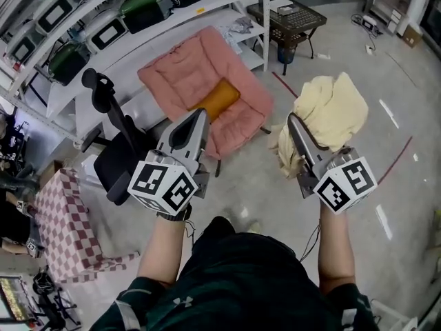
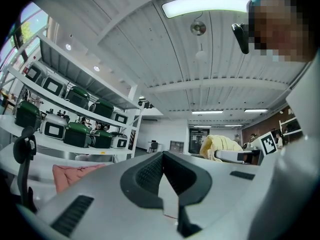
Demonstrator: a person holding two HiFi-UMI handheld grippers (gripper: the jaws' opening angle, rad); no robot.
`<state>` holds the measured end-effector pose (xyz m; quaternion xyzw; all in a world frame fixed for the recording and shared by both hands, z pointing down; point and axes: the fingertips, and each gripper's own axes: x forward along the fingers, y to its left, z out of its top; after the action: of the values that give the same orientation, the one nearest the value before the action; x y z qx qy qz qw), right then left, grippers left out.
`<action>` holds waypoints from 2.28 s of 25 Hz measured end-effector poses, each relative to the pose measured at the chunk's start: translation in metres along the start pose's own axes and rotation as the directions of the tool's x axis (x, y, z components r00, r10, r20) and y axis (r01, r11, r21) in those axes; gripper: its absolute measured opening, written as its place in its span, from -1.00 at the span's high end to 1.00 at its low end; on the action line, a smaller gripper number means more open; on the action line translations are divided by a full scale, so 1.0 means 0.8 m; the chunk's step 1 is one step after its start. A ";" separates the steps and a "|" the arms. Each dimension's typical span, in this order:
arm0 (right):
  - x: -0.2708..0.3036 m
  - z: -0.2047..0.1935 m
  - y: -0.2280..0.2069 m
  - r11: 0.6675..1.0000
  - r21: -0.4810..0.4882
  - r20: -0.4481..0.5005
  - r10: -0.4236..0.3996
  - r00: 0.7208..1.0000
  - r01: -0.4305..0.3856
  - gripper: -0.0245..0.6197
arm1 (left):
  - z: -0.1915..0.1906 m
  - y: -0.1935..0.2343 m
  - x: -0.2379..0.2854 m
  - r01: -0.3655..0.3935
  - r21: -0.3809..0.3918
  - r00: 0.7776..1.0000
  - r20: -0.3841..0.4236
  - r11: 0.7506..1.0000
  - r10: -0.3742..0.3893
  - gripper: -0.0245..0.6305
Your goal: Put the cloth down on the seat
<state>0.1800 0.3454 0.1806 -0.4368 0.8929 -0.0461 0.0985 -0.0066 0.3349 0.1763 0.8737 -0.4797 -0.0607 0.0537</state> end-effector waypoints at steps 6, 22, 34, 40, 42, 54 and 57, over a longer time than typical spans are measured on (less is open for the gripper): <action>0.008 -0.012 -0.012 1.000 0.005 -0.015 -0.012 1.000 0.013 0.58 | -0.009 0.012 0.015 0.001 -0.009 1.000 0.010 1.000 -0.001 0.91; 0.175 -0.062 -0.062 1.000 0.001 -0.103 -0.025 0.994 0.025 0.58 | -0.032 0.148 0.121 0.008 -0.024 1.000 -0.003 1.000 -0.008 0.91; 0.348 -0.130 -0.116 0.996 0.035 -0.184 -0.079 0.980 0.087 0.58 | -0.056 0.288 0.228 0.076 -0.036 0.996 -0.033 0.996 -0.077 0.91; 0.399 -0.164 -0.136 0.989 0.048 -0.218 -0.123 0.968 0.137 0.58 | -0.083 0.328 0.268 0.127 -0.048 0.990 -0.052 0.991 -0.130 0.91; 0.413 -0.176 -0.144 0.988 0.051 -0.232 -0.128 0.964 0.144 0.57 | -0.091 0.338 0.279 0.131 -0.049 0.989 -0.059 0.990 -0.134 0.91; 0.480 -0.252 -0.220 0.983 0.107 -0.294 -0.114 0.949 0.151 0.57 | -0.148 0.384 0.356 0.094 -0.058 0.992 -0.082 0.994 -0.098 0.91; 0.505 -0.278 -0.249 0.980 0.134 -0.321 -0.101 0.942 0.151 0.57 | -0.161 0.398 0.388 0.084 -0.050 0.991 -0.097 0.995 -0.088 0.91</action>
<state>0.0440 -0.0964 0.3762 -0.4713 0.8611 -0.1905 -0.0132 -0.0859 -0.0928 0.3351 0.8940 -0.4368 -0.0305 0.0949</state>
